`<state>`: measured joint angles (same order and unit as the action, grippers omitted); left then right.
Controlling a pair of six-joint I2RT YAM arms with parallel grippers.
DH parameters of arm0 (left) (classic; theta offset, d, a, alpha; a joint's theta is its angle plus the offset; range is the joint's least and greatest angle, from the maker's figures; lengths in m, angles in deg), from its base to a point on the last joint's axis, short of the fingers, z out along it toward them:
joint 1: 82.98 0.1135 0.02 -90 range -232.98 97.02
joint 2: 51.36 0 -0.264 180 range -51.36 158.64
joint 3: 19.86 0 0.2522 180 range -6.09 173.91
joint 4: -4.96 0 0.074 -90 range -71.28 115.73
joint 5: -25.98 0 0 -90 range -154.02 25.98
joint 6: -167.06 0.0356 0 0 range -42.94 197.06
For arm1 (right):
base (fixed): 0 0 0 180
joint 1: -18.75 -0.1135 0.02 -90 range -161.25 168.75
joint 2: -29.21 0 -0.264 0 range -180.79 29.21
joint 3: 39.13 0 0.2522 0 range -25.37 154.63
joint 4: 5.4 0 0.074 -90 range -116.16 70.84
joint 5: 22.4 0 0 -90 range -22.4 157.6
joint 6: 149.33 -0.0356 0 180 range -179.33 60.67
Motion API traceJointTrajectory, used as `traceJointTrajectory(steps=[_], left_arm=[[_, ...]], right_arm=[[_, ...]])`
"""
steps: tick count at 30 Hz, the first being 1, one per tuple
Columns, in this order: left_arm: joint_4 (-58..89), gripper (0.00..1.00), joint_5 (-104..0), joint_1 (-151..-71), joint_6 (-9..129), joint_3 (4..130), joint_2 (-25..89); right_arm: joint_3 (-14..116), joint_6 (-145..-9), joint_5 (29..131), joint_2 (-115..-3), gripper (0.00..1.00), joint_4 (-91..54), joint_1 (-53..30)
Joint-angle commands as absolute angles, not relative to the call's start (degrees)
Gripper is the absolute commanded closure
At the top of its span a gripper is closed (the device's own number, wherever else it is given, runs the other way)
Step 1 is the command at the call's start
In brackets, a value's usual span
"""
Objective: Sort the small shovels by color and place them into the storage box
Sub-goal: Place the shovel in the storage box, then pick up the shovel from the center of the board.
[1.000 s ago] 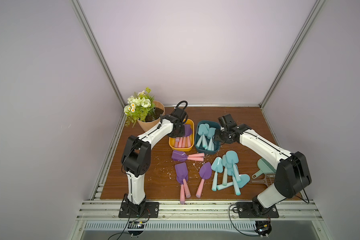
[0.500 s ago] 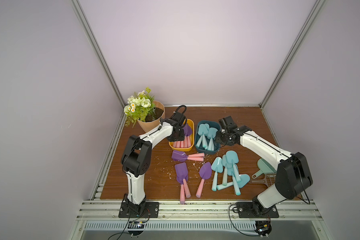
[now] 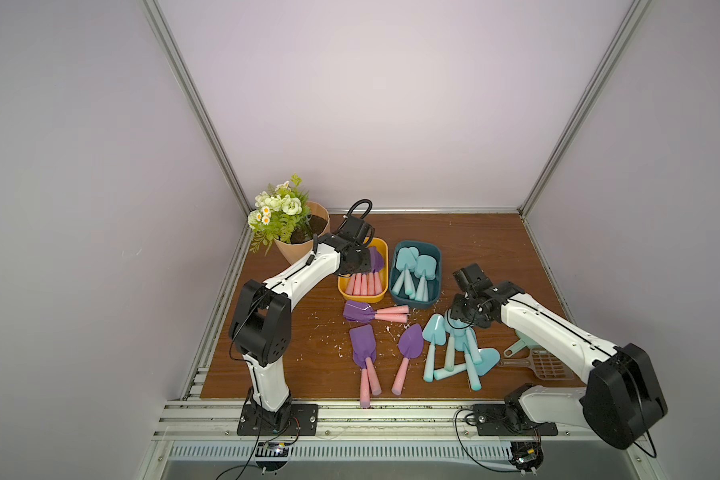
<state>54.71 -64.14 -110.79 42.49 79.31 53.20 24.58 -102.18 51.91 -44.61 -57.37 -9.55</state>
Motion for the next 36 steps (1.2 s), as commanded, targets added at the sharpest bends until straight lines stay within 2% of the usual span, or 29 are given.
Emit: traceJointTrajectory(steps=[1, 7, 26, 32, 36], left_arm=[[54.52, 0.48, -63.61, -111.31, 41.39, 77.13, 53.41], [54.41, 0.48, -63.18, -111.34, 41.71, 76.82, 53.60], [54.32, 0.48, -63.80, -111.31, 41.90, 75.66, 51.85], [54.32, 0.48, -63.58, -111.31, 42.07, 75.59, 51.66], [54.32, 0.48, -63.50, -111.36, 42.19, 75.38, 51.41]], right_arm=[[22.30, -105.43, 50.54, -43.24, 0.44, -61.66, -9.25], [18.07, -103.52, 55.98, -41.79, 0.46, -61.59, -9.29], [14.16, -103.22, 56.56, -45.40, 0.61, -58.35, -9.29], [14.28, -103.88, 55.68, -44.10, 0.82, -58.56, -9.25], [18.44, -103.99, 52.16, -42.77, 0.88, -62.30, -9.29]])
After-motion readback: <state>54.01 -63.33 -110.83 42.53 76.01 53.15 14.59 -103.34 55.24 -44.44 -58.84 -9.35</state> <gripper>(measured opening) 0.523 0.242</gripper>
